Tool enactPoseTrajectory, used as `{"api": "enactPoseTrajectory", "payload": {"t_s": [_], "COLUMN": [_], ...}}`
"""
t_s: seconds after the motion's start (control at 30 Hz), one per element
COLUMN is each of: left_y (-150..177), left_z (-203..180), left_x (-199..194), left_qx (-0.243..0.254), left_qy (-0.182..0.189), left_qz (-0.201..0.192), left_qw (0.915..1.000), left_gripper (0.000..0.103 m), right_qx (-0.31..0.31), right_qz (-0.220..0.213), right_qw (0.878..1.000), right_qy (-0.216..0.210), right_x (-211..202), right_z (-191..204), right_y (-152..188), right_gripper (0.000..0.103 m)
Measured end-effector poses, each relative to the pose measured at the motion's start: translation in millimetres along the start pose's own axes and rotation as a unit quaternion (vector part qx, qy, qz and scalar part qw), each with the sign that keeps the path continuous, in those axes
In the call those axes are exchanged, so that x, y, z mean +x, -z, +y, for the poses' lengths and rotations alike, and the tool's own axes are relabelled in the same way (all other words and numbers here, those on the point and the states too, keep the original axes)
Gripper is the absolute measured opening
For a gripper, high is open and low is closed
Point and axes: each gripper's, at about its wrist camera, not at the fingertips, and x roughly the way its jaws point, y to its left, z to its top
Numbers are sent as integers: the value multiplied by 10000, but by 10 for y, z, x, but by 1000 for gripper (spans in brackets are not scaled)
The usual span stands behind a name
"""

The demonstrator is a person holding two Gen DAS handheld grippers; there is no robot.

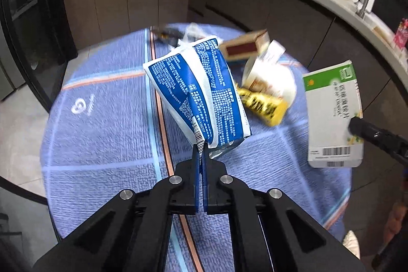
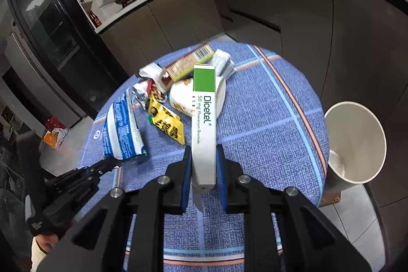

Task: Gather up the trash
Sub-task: 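Grasp the blue-and-white wrapper with the left gripper while the right gripper holds the Dicetel box, then carry both items over the white bin and open both grippers to drop them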

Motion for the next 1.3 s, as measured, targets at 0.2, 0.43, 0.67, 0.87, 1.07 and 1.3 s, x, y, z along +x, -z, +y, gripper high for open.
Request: {"api": "enactPoseTrajectory", "payload": {"t_s": [0.2,0.43,0.67,0.87,1.07,1.3], "left_y": [-165,-397,-582,-497,-417,-293], "left_z": [-143,-646,-1513,-2231,-2825,-3293], "left_x": [-450,-718,-494,-30,629,1242], "left_qx": [124,516,1037,1478,1890,2251], "left_qy": [354,1044,1731,2164,2244,2131], "left_qz": [-450,-779,-590,-20,634,1179], "left_qw": [9983,9901,9777,9651,9539,9434], "left_gripper": [1,1,1,1,1,1], "right_qx": [-19,162,673,1279,1746,2094], "right_qz": [-450,-1009,-1300,-1163,-849,-521], "right_qw": [9990,9944,9849,9766,9715,9675], "right_qy": [-16,271,921,1283,1363,1322], "right_x": [-369,-856,-1170,-1112,-799,-354], "right_z": [-18,-285,-1000,-1731,-2266,-2666], "right_y": [-102,-190,-143,33,236,342], "right_gripper": [19,19,19,19,19,19]}}
